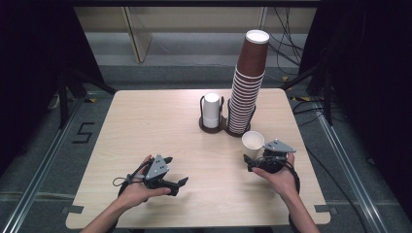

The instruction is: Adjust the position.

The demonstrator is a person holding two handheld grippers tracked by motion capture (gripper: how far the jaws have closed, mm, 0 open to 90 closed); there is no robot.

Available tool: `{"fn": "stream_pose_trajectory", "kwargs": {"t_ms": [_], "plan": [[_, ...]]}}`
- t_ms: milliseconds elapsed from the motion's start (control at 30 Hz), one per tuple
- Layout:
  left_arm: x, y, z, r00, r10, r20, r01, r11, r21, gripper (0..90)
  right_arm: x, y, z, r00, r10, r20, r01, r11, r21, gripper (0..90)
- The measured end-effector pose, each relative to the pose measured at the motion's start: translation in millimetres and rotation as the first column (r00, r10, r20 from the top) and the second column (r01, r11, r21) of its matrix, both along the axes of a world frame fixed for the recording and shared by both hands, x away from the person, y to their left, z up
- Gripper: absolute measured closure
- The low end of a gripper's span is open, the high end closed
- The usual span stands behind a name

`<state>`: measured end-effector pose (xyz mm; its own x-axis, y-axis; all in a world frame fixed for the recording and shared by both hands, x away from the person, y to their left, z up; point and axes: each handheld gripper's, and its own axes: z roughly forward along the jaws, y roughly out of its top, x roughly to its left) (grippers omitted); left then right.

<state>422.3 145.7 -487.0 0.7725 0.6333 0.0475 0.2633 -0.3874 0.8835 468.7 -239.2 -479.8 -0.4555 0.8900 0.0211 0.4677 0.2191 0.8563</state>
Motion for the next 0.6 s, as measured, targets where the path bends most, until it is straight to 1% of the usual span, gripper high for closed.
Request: {"fn": "stream_pose_trajectory", "kwargs": {"t_ms": [33,67,100,133,167,200,233,267,300,333,367,400,433,467,500,533,567,600], "plan": [[1.0,-0.8,-0.1,1.0000,-0.007,-0.002,0.007,1.0000,-0.006,8.9,-1.3,-0.4,1.3,1.0000,0.000,-0.001,0.000,1.000,0.005,0.4],[1.4,-1.4,-0.2,1.0000,-0.009,0.000,0.009,0.9999,-0.007,8.9,-2.2,-1.7,2.8,0.9998,-0.001,0.019,0.001,1.000,-0.001,0.4],[1.9,-2.3,0.1,1.0000,-0.007,0.001,0.007,1.0000,-0.001,8.9,-3.6,-1.7,4.5,0.9998,0.001,0.021,-0.001,1.000,0.011,0.4],[2.7,-3.3,0.5,0.9999,-0.011,0.001,0.011,0.9999,0.000,8.9,-5.0,-2.4,6.3,0.9994,-0.012,0.034,0.012,1.000,-0.003,0.4],[3.8,-4.4,0.0,0.9999,-0.016,0.002,0.016,0.9998,-0.010,8.9,-6.8,-2.0,9.0,0.9994,-0.008,0.032,0.008,1.000,0.007,0.4],[5.2,-5.3,0.0,0.9998,-0.018,0.005,0.018,0.9998,-0.010,8.9,-6.3,-2.0,9.1,0.9994,0.004,0.033,-0.004,1.000,0.013,0.4],[6.8,-7.0,-0.2,0.9999,-0.013,0.005,0.013,0.9996,-0.024,8.9,-6.8,-1.9,10.6,0.9992,-0.005,0.040,0.006,1.000,-0.008,0.4],[8.2,-6.6,0.5,0.9998,-0.018,0.006,0.018,0.9997,-0.015,9.0,-8.0,-0.6,12.9,0.9989,-0.002,0.046,0.002,1.000,0.005,0.4],[8.7,-7.3,1.6,0.9999,-0.009,0.008,0.009,0.9998,-0.015,9.0,-8.7,0.3,14.1,0.9991,-0.003,0.043,0.003,1.000,0.013,0.4],[10.3,-7.6,2.5,0.9998,-0.016,0.009,0.017,0.9995,-0.025,9.0,-8.2,1.8,14.3,0.9972,-0.012,0.074,0.011,1.000,0.015,0.4],[10.7,-8.1,3.8,0.9999,-0.009,0.013,0.010,0.9994,-0.034,9.0,-10.0,2.6,17.3,0.9985,-0.009,0.054,0.009,1.000,0.017,0.4],[11.4,-7.8,6.1,0.9998,-0.006,0.017,0.006,0.9995,-0.031,9.1,-9.7,1.7,19.6,0.9979,-0.005,0.065,0.005,1.000,-0.009,0.4],[12.3,-8.0,7.7,0.9998,-0.005,0.020,0.006,0.9992,-0.039,9.1,-9.8,2.6,21.7,0.9971,-0.004,0.076,0.004,1.000,0.002,0.4],[13.7,-7.6,9.6,0.9996,-0.003,0.027,0.004,0.9995,-0.032,9.0,-10.0,3.6,24.2,0.9967,-0.004,0.081,0.003,1.000,0.021,0.4],[15.0,-8.3,11.2,0.9995,0.001,0.032,0.000,0.9991,-0.043,9.0,-9.4,3.8,26.5,0.9942,-0.017,0.106,0.016,1.000,0.015,0.4],[16.5,-9.1,12.8,0.9994,0.005,0.034,-0.003,0.9986,-0.053,9.1,-9.7,3.2,30.1,0.9951,-0.015,0.097,0.014,1.000,0.010,0.4],[18.5,-10.1,14.4,0.9992,0.000,0.040,0.002,0.9984,-0.056,9.0,-8.9,3.7,32.7,0.9938,-0.011,0.110,0.009,1.000,0.020,0.4],[19.8,-11.8,16.2,0.9989,0.001,0.046,0.002,0.9980,-0.063,9.0,-9.3,3.3,36.5,0.9930,-0.013,0.117,0.012,1.000,0.015,0.4]]}}
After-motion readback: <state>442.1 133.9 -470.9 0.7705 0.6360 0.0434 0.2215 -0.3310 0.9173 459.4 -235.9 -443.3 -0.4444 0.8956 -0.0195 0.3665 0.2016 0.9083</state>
